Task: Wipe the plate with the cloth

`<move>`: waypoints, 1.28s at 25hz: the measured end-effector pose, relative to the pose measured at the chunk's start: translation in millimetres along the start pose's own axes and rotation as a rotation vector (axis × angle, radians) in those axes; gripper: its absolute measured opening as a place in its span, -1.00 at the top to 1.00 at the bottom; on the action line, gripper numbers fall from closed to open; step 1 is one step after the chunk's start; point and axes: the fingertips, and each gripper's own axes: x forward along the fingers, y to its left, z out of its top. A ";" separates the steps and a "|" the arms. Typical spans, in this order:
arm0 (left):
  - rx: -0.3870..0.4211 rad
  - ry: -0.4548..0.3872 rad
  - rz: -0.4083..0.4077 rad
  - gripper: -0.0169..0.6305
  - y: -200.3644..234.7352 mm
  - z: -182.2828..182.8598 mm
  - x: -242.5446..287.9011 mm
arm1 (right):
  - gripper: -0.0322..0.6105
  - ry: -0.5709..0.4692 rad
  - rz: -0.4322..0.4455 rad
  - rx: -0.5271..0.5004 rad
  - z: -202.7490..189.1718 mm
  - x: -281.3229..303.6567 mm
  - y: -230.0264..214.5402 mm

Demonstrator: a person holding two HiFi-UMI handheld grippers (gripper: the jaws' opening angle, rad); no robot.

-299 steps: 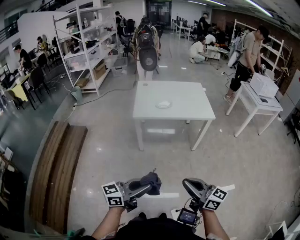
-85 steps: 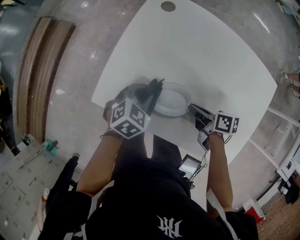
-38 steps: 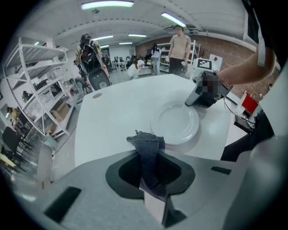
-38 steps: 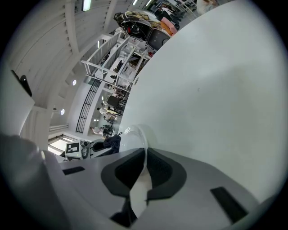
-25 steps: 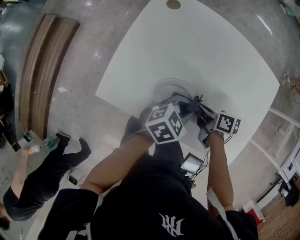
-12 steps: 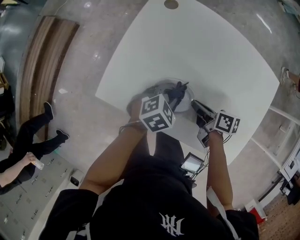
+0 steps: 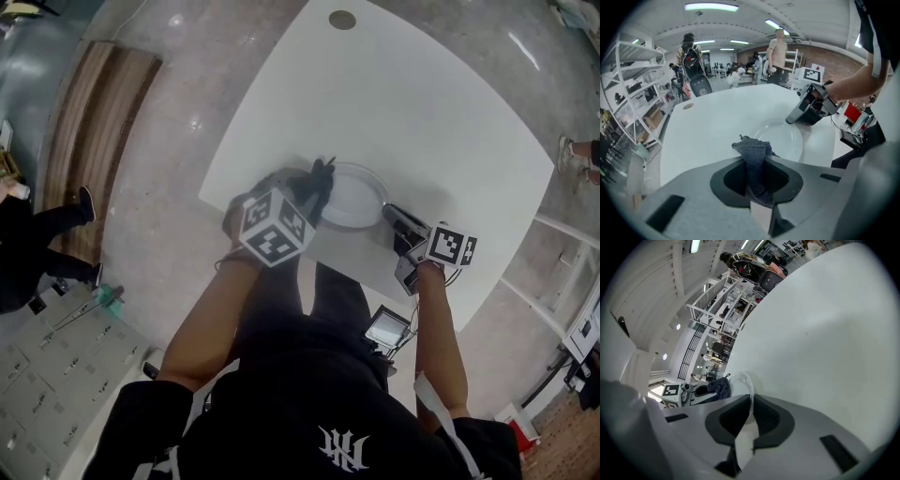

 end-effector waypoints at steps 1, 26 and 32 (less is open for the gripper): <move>-0.021 -0.006 -0.004 0.79 -0.1 -0.8 -2.4 | 0.84 0.001 -0.003 -0.008 -0.4 -0.8 1.2; -0.116 -0.180 -0.136 0.79 -22.2 15.5 -88.3 | 0.80 -0.363 0.223 -0.100 30.7 -90.2 70.9; -0.127 -0.384 -0.257 0.79 -44.5 56.5 -134.5 | 0.88 -0.595 0.517 -0.351 45.2 -147.6 202.0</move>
